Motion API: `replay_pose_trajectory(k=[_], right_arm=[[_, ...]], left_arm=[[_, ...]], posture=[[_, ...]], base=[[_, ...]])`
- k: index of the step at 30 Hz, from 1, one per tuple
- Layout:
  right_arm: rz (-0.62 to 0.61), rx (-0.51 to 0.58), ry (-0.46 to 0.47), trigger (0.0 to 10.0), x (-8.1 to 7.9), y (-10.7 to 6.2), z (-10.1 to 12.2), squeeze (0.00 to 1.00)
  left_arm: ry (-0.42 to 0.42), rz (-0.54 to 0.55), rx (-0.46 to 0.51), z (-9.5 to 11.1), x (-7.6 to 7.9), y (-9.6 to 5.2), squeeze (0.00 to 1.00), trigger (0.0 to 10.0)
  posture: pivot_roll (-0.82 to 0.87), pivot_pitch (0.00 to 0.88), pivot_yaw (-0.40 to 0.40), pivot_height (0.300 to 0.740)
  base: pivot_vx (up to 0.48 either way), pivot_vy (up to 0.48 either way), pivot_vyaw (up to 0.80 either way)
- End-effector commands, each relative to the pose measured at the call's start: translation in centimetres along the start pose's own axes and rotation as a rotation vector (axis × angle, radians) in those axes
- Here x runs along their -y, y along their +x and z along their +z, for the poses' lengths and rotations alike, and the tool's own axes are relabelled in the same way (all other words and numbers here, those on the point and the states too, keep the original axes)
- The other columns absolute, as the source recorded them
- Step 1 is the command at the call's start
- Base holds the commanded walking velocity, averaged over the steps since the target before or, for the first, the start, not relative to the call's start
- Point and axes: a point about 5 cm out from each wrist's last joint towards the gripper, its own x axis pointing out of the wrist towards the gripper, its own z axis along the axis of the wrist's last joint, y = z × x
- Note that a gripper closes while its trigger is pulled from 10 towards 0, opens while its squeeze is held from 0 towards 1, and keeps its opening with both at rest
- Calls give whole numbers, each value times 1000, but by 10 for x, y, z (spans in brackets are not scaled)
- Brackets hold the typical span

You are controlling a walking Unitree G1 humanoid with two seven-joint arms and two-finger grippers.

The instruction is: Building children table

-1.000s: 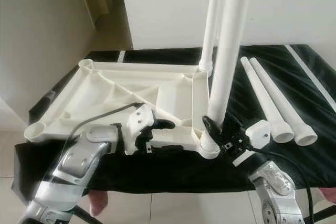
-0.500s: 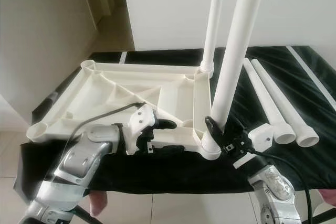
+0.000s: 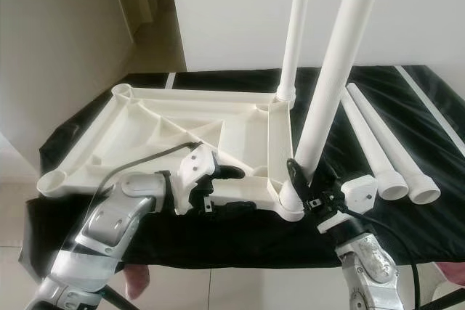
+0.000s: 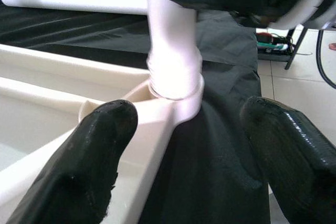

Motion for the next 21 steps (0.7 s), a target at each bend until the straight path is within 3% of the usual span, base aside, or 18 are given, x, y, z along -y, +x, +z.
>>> replay_pose_trajectory(k=[1, 6, 7, 8, 9, 10, 18, 20, 21], right_arm=[[-173, -202, -11, 10000, 13, -14, -33, 0], [-214, -184, 3, 10000, 2, -13, -33, 0], [-288, -181, -24, 10000, 2, -14, -35, 0], [-288, -181, -24, 10000, 2, -14, -35, 0], [-417, -176, 14, 10000, 3, -18, -40, 0], [-467, -170, 7, 10000, 3, -18, -40, 0], [-560, -161, -4, 10000, 5, -17, -41, 0], [-699, -166, 8, 10000, 12, -16, -44, 0], [-699, -166, 8, 10000, 12, -16, -44, 0]], left_arm=[[0, 71, -15, -3, -4, 0, 0, 10000], [-1, 74, -12, -2, -3, 0, 0, 10000], [-4, 77, -11, -2, -3, 0, 0, 10000], [-4, 77, -11, -2, -3, 0, 0, 10000], [-5, 80, -10, -2, -4, 0, 0, 10000], [-6, 82, -9, -2, -4, 0, 0, 10000], [-6, 82, -8, -2, -4, 1, 0, 10000], [-10, 82, -5, -2, -4, 1, 0, 10000], [-10, 82, -5, -2, -4, 1, 0, 10000]], posture=[[-8, 0, 58, 740], [-3, 0, 53, 740], [-1, 0, 51, 740], [-1, 0, 51, 740], [3, 0, 48, 740], [2, 0, 50, 740], [0, 0, 49, 740], [-1, 0, 49, 740], [-1, 0, 49, 740]], base=[[0, 0, 0], [0, 0, 0], [0, 0, 0], [0, 0, 0], [0, 0, 0], [0, 0, 0], [0, 0, 0], [0, 0, 0], [0, 0, 0]])
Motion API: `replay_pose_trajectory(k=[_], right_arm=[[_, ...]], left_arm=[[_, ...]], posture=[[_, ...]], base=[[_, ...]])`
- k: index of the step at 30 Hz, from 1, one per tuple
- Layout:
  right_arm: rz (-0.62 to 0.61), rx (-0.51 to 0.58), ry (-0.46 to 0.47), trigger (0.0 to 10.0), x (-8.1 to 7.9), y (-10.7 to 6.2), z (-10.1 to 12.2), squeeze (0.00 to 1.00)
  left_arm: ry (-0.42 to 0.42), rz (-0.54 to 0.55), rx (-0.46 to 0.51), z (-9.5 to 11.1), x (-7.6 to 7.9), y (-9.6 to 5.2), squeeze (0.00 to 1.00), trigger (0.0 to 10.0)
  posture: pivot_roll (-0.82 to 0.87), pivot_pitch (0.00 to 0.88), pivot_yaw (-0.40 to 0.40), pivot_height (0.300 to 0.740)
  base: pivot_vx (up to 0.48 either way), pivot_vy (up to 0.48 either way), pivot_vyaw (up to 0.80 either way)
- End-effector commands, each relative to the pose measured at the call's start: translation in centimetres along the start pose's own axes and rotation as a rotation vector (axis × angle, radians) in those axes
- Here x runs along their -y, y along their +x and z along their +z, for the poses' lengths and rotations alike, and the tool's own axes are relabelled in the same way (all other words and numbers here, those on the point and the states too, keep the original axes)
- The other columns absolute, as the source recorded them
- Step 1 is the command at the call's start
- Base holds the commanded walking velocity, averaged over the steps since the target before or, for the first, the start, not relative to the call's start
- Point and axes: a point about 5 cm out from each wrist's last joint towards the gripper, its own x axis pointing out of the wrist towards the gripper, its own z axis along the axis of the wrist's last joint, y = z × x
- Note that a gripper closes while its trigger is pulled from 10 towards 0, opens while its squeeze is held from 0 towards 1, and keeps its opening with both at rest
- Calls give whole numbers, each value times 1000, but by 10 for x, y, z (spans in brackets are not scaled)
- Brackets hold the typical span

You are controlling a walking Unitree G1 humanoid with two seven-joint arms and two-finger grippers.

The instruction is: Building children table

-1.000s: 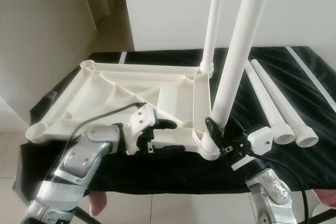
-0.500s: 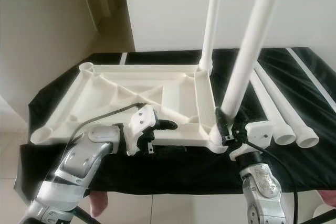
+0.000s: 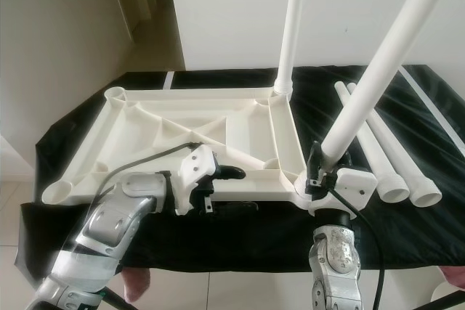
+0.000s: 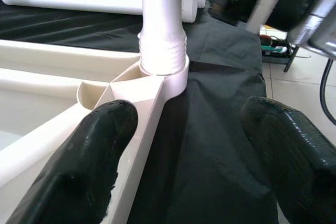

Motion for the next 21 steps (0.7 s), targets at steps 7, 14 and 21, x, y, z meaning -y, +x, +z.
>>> replay_pose_trajectory(k=[7, 14, 21], right_arm=[[-197, -174, -179, 10000, 24, -3, -36, 0], [-41, -145, -278, 10000, 17, -13, -40, 0], [27, -145, -319, 10000, 22, -23, -42, 0]], left_arm=[[-13, 84, -7, -2, -4, 2, 0, 10000], [-14, 99, -3, -1, -7, 0, 0, 10000], [-14, 103, -2, -1, -6, -1, 0, 10000]], posture=[[-3, 0, 45, 740], [5, 0, 37, 740], [6, 0, 35, 740]], base=[[0, 0, 0], [0, 0, 0], [0, 0, 0]])
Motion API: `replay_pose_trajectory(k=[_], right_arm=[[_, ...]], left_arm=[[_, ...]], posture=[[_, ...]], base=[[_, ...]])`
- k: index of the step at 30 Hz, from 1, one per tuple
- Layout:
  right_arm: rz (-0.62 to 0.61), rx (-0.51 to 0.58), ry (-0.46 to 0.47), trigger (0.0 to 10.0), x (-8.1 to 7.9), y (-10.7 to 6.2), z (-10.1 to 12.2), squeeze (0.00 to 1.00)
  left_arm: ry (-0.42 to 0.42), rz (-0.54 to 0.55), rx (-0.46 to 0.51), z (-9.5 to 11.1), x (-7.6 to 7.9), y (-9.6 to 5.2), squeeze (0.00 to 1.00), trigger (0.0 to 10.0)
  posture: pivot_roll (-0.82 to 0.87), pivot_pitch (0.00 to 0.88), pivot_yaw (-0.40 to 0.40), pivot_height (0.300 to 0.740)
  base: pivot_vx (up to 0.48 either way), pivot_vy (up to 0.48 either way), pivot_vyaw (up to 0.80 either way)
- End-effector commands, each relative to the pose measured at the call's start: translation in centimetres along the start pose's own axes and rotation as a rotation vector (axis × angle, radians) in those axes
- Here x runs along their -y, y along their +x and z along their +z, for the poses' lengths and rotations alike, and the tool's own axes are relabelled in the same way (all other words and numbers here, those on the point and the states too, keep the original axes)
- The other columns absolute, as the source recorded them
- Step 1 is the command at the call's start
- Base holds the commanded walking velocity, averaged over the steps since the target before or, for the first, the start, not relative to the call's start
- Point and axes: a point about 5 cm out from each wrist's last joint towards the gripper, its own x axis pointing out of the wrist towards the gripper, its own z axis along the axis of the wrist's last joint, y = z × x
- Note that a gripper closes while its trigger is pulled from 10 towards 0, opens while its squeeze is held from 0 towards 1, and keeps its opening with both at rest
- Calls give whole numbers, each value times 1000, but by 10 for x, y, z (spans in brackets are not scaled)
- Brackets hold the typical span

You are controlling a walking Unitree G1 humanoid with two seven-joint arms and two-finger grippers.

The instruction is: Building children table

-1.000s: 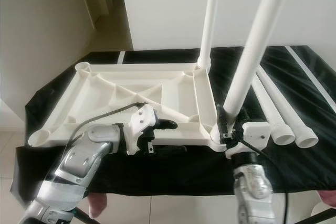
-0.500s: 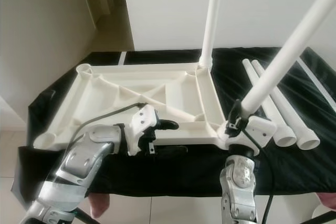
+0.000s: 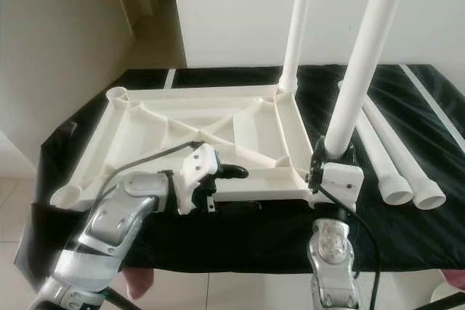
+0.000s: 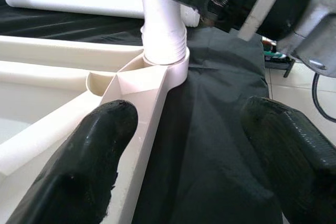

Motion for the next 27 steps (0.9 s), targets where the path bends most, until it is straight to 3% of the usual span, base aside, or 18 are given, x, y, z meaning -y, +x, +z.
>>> replay_pose_trajectory(k=[1, 10, 12, 14, 15, 20, 27], right_arm=[[-20, -227, -61, 10000, 13, -27, -40, 0], [-37, -232, -9, 10000, 25, -43, -40, 0], [-159, -278, -1, 10000, 38, -50, -44, 0], [-159, -278, -1, 10000, 38, -50, -44, 0], [-217, -307, 14, 10000, 43, -51, -47, 0], [-336, -330, 78, 10000, 47, -38, -48, 0], [-367, -340, 89, 10000, 46, -28, -48, 0]], left_arm=[[-10, 105, -12, -2, -7, -2, 0, 10000], [-6, 109, -9, -1, -8, -2, 0, 10000], [-3, 109, -5, 0, -8, -1, 0, 10000], [-3, 109, -5, 0, -8, -1, 0, 10000], [-4, 107, -3, 0, -8, 0, 0, 10000], [-5, 94, 3, 1, -8, 2, 0, 10000], [-4, 92, 3, 1, -8, 3, 0, 10000]], posture=[[5, 0, 36, 740], [0, 0, 38, 740], [-7, 0, 40, 740], [-7, 0, 40, 740], [-16, 0, 44, 740], [-23, 0, 47, 740], [-24, 0, 51, 740]], base=[[0, 0, 0], [0, 0, 0], [0, 0, 0], [0, 0, 0], [0, 0, 0], [0, 0, 0], [0, 0, 0]])
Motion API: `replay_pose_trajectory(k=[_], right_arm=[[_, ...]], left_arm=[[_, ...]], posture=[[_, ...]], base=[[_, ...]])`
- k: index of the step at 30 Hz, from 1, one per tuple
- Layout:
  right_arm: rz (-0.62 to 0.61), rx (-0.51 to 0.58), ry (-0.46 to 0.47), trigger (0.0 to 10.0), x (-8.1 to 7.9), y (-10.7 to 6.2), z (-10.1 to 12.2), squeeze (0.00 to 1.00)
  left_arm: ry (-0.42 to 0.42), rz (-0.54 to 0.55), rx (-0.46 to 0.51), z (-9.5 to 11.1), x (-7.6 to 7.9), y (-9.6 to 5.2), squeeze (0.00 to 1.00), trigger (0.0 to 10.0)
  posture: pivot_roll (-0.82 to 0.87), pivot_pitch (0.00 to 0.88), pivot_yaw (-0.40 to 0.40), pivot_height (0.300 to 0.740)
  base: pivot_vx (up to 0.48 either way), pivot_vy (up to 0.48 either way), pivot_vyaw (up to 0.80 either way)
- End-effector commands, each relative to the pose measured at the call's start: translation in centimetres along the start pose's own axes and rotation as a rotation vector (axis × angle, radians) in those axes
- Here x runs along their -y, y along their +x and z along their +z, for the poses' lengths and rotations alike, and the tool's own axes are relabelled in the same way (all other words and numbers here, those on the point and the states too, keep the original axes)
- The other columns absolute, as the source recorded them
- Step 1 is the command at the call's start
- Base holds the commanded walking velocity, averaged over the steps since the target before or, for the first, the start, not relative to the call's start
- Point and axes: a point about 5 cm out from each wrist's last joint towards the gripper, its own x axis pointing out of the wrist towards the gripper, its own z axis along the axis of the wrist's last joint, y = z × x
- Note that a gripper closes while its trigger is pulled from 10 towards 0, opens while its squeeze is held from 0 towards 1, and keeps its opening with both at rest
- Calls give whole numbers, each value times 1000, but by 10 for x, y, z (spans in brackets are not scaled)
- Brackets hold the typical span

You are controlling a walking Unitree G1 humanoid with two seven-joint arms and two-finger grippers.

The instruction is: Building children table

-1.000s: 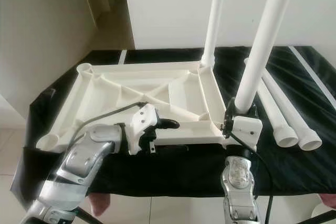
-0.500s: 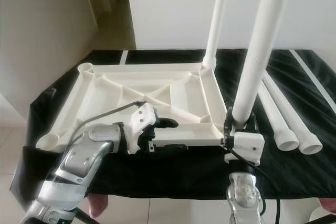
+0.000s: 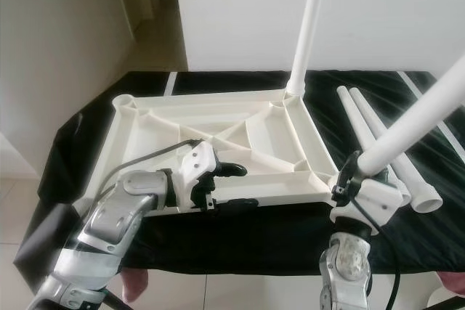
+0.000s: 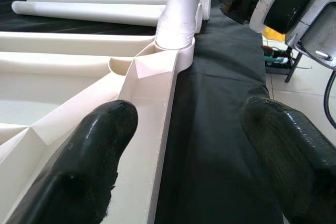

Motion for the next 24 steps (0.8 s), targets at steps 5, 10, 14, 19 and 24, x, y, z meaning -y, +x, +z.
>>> replay_pose_trajectory(k=[5, 10, 14, 19, 24], right_arm=[[-151, -262, -44, 10000, 11, 4, -35, 0], [-223, -309, 17, 10000, 0, 17, -30, 0], [-248, -312, 22, 10000, -3, 20, -27, 0], [-237, -309, -66, 10000, -3, 12, -30, 0], [-228, -291, -136, 10000, -1, 10, -28, 0]], left_arm=[[14, 86, -3, 1, -6, 1, 0, 10000], [16, 88, 0, 2, -6, 1, 0, 10000], [18, 88, 1, 2, -6, 1, 0, 10000], [17, 89, 2, 2, -5, 1, 0, 10000], [16, 91, 2, 2, -5, 1, 0, 10000]], posture=[[-17, 0, 49, 740], [-12, 0, 41, 740], [-10, 0, 40, 740], [-5, 0, 35, 740], [-5, 0, 33, 740]], base=[[0, 0, 0], [0, 0, 0], [0, 0, 0], [0, 0, 0], [0, 0, 0]])
